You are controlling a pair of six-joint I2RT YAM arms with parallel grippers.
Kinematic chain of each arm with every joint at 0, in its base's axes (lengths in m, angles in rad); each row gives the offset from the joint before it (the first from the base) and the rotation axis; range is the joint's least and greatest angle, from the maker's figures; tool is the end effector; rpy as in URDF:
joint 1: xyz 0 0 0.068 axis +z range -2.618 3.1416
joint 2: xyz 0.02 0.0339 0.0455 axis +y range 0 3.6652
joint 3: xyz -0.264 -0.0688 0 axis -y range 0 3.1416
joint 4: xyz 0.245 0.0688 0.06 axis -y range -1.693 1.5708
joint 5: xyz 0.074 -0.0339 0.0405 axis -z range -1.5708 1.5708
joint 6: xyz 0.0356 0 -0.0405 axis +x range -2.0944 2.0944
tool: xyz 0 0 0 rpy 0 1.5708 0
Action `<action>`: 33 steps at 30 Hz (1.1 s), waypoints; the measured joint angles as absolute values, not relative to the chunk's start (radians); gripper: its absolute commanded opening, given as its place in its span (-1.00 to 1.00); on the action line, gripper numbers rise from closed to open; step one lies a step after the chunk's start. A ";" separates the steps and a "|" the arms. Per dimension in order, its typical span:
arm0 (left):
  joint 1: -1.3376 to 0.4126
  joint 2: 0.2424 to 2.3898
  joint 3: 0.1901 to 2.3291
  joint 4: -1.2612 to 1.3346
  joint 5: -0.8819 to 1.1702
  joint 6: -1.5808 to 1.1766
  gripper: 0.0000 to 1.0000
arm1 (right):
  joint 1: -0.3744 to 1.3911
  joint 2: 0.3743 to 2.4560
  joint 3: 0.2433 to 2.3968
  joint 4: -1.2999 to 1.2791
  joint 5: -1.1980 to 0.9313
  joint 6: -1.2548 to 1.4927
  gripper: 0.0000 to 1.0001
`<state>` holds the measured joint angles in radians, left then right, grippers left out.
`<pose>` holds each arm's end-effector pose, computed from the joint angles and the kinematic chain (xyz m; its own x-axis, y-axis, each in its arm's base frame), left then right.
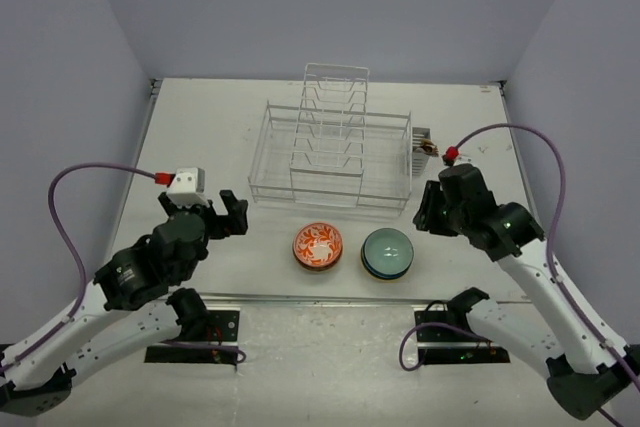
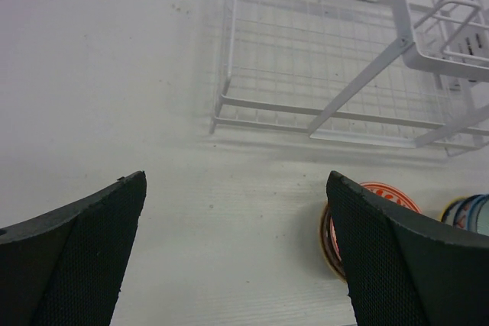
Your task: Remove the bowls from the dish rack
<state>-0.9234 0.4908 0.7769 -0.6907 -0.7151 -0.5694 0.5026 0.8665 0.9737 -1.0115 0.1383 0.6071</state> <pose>0.0777 -0.0641 0.3249 -0.3287 -0.2402 -0.9134 0.0731 0.9577 -0.2782 0.1371 0.0698 0.3147 -0.7953 0.2076 -0.5696 0.0624 0.9626 0.2637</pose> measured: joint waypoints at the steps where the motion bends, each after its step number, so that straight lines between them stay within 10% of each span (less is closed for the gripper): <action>1: -0.923 0.521 0.790 -0.707 -0.736 -0.587 1.00 | 0.503 0.850 1.004 -1.010 0.169 0.601 -0.16; 8: -0.885 0.719 0.894 -0.754 -0.784 -0.623 1.00 | 0.344 0.759 1.181 -1.003 0.331 0.494 0.22; 16: -0.446 0.801 1.052 -0.718 -0.620 -0.495 1.00 | 0.202 0.732 1.221 -0.992 0.300 0.371 0.98; 33: -0.401 0.523 0.950 -0.720 -0.707 -0.422 1.00 | 0.200 0.394 1.093 -0.934 0.331 0.242 0.98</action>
